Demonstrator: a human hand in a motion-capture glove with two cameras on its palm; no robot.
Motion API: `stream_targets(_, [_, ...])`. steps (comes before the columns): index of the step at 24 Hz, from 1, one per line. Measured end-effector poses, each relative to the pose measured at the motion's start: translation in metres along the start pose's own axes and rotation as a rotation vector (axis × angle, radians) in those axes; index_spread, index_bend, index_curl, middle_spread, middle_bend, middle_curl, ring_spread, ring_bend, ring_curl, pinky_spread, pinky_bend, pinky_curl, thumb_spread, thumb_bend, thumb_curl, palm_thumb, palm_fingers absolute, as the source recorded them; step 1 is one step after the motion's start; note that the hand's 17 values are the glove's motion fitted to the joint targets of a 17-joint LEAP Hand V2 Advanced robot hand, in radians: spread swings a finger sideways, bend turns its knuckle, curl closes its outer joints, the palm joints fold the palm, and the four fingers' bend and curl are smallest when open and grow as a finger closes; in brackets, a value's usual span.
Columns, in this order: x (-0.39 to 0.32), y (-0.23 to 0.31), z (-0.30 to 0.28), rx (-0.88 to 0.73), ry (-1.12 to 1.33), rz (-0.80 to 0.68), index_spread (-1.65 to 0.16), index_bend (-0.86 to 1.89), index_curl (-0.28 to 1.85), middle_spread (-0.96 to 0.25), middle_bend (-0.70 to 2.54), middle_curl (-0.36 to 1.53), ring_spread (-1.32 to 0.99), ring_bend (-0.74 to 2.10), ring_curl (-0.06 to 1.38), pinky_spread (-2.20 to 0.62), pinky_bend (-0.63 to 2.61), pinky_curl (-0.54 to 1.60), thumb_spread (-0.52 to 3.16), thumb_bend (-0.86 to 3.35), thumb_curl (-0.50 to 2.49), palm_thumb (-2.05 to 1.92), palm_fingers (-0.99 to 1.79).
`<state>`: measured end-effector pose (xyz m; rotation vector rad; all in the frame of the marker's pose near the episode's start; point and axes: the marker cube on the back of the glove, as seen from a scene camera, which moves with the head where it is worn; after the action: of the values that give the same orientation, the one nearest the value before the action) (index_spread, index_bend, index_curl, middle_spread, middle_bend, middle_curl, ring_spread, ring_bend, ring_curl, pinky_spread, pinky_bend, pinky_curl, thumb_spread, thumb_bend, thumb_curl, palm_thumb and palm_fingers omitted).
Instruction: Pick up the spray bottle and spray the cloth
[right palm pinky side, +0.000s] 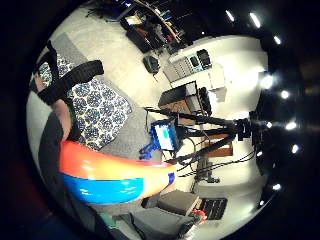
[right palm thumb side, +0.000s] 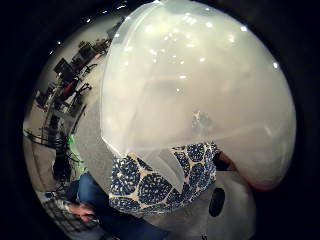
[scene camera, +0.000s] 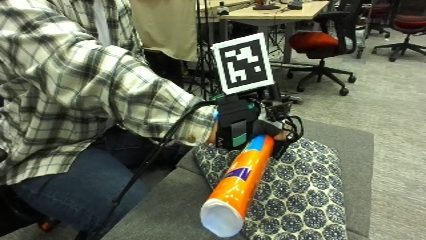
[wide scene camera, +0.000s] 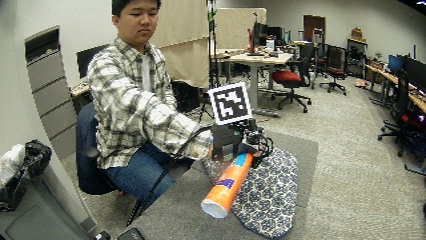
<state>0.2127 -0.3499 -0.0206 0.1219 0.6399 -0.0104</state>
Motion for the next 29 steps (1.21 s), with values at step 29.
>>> stream_targets(29, [-0.002,-0.019,-0.032,0.092,-0.206,0.072,-0.23,0.29,0.65,-0.13,0.56,0.58,-0.18,0.57,0.52,-0.16,0.52,0.45,0.32,-0.03,0.82,1.06,1.26])
